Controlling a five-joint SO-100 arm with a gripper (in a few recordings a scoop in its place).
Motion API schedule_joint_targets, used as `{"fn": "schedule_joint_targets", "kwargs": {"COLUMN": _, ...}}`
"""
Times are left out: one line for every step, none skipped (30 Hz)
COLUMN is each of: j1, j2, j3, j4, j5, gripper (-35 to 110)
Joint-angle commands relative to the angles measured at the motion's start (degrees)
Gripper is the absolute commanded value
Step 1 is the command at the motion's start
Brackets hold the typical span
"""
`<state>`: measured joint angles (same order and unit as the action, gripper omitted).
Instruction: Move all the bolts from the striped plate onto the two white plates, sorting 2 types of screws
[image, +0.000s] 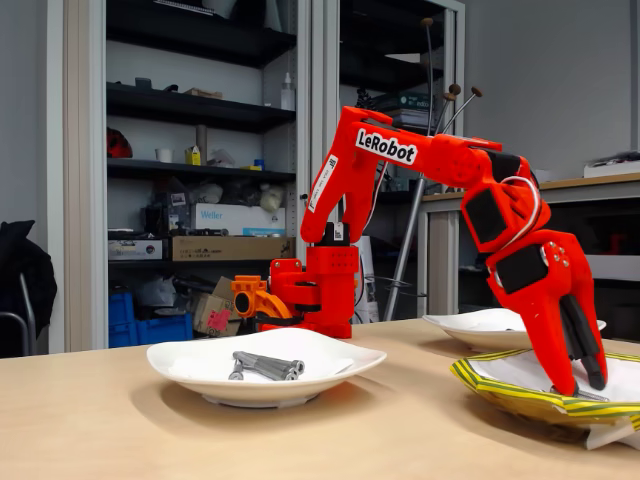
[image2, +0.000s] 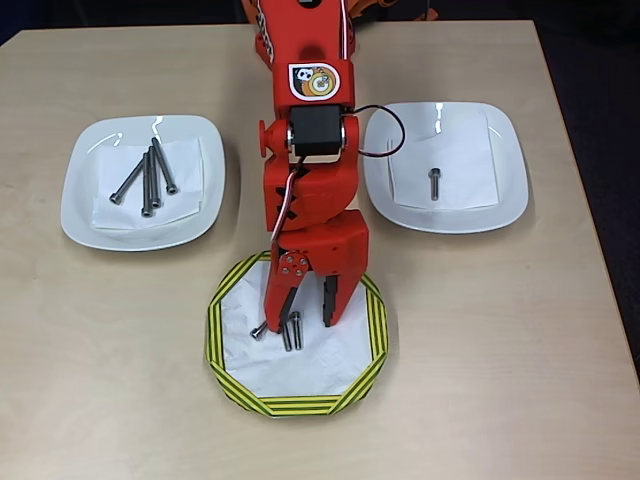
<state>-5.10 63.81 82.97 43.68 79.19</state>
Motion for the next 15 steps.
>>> {"fn": "schedule_joint_targets", "kwargs": {"j1": 0.7, "j2": 3.16, "j3": 0.18, "j4": 1.05, "j5": 0.7, "gripper": 22}}
{"fn": "schedule_joint_targets", "kwargs": {"j1": 0.97, "j2": 3.16, "j3": 0.18, "j4": 1.05, "j5": 0.97, "gripper": 22}}
{"fn": "schedule_joint_targets", "kwargs": {"j1": 1.23, "j2": 3.16, "j3": 0.09, "j4": 0.97, "j5": 1.32, "gripper": 21}}
{"fn": "schedule_joint_targets", "kwargs": {"j1": 1.32, "j2": 2.99, "j3": 0.0, "j4": 0.97, "j5": 1.67, "gripper": 20}}
{"fn": "schedule_joint_targets", "kwargs": {"j1": 1.49, "j2": 2.81, "j3": -0.18, "j4": 0.88, "j5": 2.02, "gripper": 20}}
{"fn": "schedule_joint_targets", "kwargs": {"j1": 1.58, "j2": 2.55, "j3": -0.26, "j4": 0.79, "j5": 2.11, "gripper": 19}}
{"fn": "schedule_joint_targets", "kwargs": {"j1": 1.76, "j2": 2.46, "j3": -0.35, "j4": 0.7, "j5": 2.55, "gripper": 17}}
{"fn": "schedule_joint_targets", "kwargs": {"j1": 1.85, "j2": 2.2, "j3": -0.44, "j4": 0.7, "j5": 3.25, "gripper": 16}}
{"fn": "schedule_joint_targets", "kwargs": {"j1": 1.93, "j2": 2.11, "j3": -0.44, "j4": 0.53, "j5": 3.6, "gripper": 14}}
{"fn": "schedule_joint_targets", "kwargs": {"j1": 2.02, "j2": 1.93, "j3": -0.44, "j4": 0.26, "j5": 3.96, "gripper": 11}}
{"fn": "schedule_joint_targets", "kwargs": {"j1": 2.11, "j2": 1.76, "j3": -0.44, "j4": 0.26, "j5": 4.92, "gripper": 8}}
{"fn": "schedule_joint_targets", "kwargs": {"j1": 2.2, "j2": 1.67, "j3": -0.35, "j4": 0.18, "j5": 5.8, "gripper": 5}}
{"fn": "schedule_joint_targets", "kwargs": {"j1": 2.29, "j2": 1.67, "j3": -0.35, "j4": 0.26, "j5": 6.86, "gripper": 1}}
{"fn": "schedule_joint_targets", "kwargs": {"j1": 2.29, "j2": 1.67, "j3": -0.18, "j4": 0.26, "j5": 7.38, "gripper": 0}}
{"fn": "schedule_joint_targets", "kwargs": {"j1": 2.29, "j2": 1.67, "j3": -0.18, "j4": 0.18, "j5": 7.12, "gripper": 0}}
